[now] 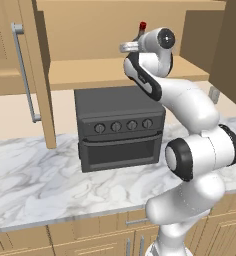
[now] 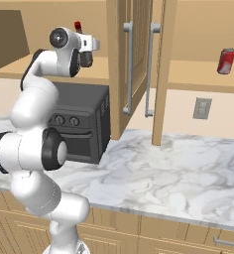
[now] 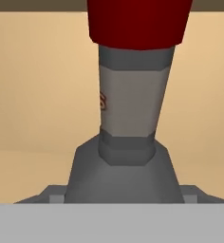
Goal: Sort all alcoholic drinks to one cabinet, and non-alcoholic drinks to the other.
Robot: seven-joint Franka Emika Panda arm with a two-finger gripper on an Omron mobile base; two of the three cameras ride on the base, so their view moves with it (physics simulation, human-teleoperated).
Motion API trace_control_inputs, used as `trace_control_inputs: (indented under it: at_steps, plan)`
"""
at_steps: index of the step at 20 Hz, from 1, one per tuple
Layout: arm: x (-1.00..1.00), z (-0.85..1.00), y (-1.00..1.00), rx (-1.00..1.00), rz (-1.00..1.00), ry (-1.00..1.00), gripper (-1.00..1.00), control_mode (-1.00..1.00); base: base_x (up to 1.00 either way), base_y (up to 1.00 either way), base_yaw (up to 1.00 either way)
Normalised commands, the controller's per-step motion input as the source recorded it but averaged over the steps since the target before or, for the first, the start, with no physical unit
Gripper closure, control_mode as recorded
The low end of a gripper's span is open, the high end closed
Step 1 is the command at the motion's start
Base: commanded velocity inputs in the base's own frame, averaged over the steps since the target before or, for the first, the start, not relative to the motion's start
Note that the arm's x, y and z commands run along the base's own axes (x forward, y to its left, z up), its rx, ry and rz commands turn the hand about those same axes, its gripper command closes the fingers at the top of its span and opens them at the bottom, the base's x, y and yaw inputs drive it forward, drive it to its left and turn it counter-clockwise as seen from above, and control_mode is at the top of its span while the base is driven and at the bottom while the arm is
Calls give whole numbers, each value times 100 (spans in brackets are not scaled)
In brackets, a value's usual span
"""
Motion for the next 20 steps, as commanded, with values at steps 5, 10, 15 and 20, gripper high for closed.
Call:
trace_control_inputs:
  at_steps: [5,10,15,20]
  plan:
    - [34,-22,0,0,0,0,-100,-100,0,0,0]
    - [33,-1,0,0,0,0,-100,-100,0,0,0]
    - [-17,-5,3,0,0,0,-100,-100,0,0,0]
    - [-84,-6,8,0,0,0,-100,-100,0,0,0]
